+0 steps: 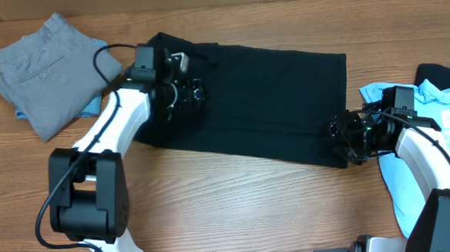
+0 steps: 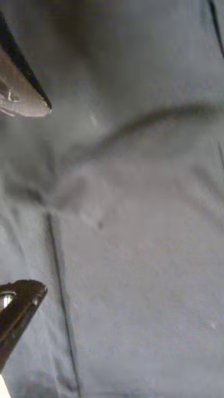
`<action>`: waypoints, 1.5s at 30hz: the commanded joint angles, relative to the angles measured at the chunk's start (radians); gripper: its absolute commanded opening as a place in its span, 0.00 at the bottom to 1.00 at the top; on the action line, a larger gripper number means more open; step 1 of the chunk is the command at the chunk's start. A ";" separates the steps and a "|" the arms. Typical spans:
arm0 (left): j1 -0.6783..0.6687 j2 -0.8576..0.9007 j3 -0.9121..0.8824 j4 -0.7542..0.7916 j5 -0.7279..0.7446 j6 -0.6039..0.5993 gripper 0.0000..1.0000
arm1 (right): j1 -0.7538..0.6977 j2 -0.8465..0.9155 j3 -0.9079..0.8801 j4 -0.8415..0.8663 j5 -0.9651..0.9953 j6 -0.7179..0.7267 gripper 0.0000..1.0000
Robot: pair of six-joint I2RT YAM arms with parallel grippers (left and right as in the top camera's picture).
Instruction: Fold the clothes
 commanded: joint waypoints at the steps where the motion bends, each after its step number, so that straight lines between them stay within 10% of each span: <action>1: 0.073 0.004 0.034 -0.093 -0.043 0.094 0.56 | -0.002 -0.010 0.027 -0.002 -0.004 -0.035 0.79; 7: 0.118 0.004 0.034 -0.199 -0.135 0.128 0.05 | -0.002 -0.010 0.027 -0.002 -0.005 -0.036 0.62; 18: 0.219 0.005 -0.022 -0.327 -0.503 0.000 0.04 | -0.002 -0.010 0.008 -0.028 0.145 -0.043 0.61; 35: 0.244 0.005 -0.059 -0.198 -0.343 0.037 0.20 | -0.002 0.084 -0.054 0.229 0.164 0.083 0.52; 42: 0.244 0.005 -0.059 -0.199 -0.343 0.037 0.23 | -0.002 0.183 -0.054 0.393 0.048 0.158 0.17; 45: 0.244 0.005 -0.059 -0.201 -0.336 0.037 0.23 | -0.004 0.182 -0.051 0.510 -0.043 0.190 0.17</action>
